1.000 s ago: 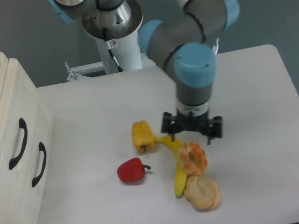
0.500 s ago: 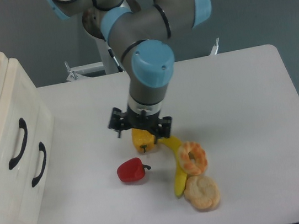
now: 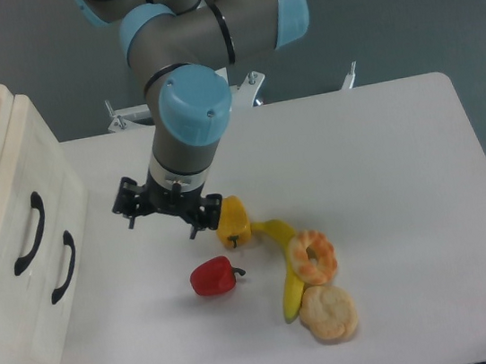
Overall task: Slide open the top white drawer
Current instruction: 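Lower the gripper onto the black handle of the upper drawer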
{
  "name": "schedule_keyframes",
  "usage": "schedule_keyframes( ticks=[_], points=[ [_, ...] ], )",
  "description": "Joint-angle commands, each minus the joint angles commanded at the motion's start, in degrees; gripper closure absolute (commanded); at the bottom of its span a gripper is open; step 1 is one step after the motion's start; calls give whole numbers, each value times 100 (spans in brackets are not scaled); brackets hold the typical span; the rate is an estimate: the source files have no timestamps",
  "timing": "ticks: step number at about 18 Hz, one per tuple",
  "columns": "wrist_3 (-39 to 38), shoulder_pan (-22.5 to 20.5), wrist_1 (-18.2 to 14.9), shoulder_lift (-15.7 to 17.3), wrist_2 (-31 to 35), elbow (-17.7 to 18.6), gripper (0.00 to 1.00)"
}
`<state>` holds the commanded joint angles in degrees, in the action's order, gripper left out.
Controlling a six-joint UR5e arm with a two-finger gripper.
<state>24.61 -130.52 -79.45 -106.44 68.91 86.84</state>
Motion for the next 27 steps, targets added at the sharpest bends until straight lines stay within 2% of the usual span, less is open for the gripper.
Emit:
schedule_keyframes(
  ticks=[5,9,14,27],
  points=[
    [-167,53,-80,-44,-474,-44,0],
    [-273,351,-71,-97,-685,-62,0],
    [-659,642,-62,-140,-703,-62,0],
    [-800,774,-45,-167,-844,-27,0]
  ],
)
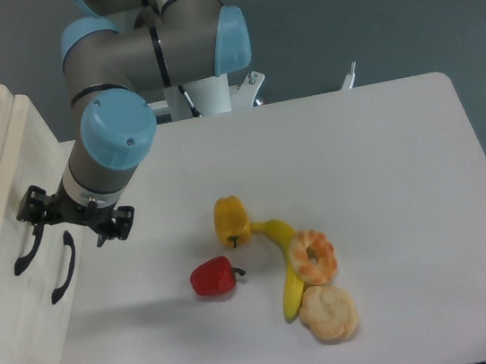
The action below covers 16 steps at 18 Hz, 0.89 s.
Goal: Slide open the top white drawer
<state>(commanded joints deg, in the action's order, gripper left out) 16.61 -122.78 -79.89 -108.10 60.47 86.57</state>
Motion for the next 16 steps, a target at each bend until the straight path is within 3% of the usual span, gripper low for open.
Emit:
schedule_keyframes(
  ticks=[16],
  points=[
    [9,132,26,-114,53,44,0]
  ],
)
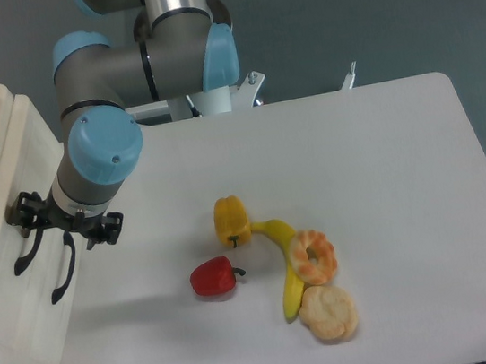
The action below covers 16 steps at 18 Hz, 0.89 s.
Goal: Slide open the top white drawer
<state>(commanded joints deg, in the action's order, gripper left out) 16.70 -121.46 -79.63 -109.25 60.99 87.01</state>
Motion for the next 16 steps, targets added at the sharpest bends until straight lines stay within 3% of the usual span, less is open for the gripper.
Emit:
schedule_keyframes(
  ticks=[8,11,16],
  points=[
    [97,-9,62,17,61,-9,0],
    [97,0,307,-9,290,9,0],
    [97,0,325,0,343,35,0]
  ],
)
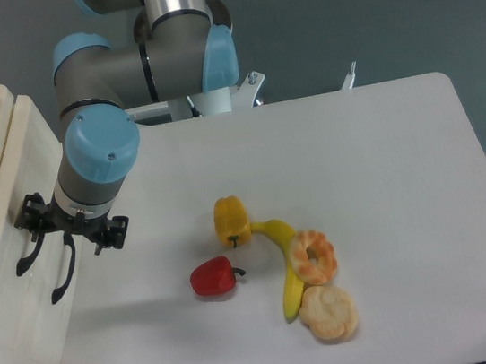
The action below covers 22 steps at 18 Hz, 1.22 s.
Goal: Slide open the top white drawer
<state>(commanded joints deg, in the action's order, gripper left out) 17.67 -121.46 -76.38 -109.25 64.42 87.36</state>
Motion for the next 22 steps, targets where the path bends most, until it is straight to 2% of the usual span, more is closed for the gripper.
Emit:
schedule_keyframes(
  ticks=[8,22],
  points=[
    [9,-44,9,26,105,-26,0],
    [246,-466,-9,53,123,-44,0]
  ],
)
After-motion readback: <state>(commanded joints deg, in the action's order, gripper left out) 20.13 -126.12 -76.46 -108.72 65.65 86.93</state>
